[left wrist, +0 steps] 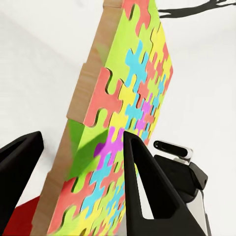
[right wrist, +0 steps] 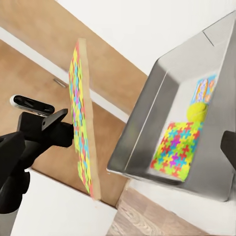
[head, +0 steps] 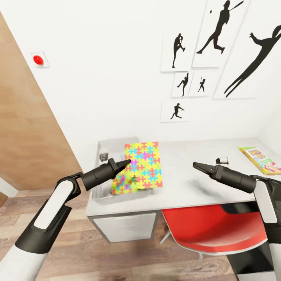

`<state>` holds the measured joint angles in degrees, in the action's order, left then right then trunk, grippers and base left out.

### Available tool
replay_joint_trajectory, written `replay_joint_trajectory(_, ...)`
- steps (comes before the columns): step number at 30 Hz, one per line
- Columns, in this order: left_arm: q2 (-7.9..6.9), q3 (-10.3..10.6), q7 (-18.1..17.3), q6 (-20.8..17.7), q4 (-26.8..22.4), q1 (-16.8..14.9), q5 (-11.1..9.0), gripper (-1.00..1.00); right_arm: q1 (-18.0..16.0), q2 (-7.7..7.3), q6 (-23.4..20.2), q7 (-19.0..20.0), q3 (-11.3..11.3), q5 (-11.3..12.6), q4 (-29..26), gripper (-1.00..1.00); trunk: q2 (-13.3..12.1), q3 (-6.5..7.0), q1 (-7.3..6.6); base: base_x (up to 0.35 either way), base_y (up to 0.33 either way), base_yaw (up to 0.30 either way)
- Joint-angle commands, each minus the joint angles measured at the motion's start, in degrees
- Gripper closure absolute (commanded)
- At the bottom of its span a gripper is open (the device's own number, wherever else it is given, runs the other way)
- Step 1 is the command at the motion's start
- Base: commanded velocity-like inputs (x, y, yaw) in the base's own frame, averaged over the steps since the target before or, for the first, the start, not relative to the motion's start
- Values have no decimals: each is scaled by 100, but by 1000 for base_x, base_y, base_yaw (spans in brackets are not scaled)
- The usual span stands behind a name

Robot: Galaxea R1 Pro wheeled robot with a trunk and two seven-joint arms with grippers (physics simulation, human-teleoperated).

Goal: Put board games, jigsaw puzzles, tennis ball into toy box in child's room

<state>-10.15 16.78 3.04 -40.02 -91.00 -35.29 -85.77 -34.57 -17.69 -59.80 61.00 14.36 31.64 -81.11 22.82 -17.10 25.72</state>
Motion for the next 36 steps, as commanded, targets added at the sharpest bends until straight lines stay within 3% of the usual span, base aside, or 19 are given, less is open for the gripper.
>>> replay_joint_trajectory(1,-4,5,38,-7,-3,-5,-52,100,-6,0,-20,26,4,-17,-2,-100,10,-10,6,276,226,0)
replay_joint_trajectory(16,-5,1,41,-7,-25,-1,-46,100,-12,3,-20,21,4,-31,-2,-100,10,-10,6,232,187,0)
replay_joint_trajectory(36,10,24,61,-6,-24,-4,-39,100,-14,10,-20,-5,4,-52,6,-100,10,-10,6,-10,60,0)
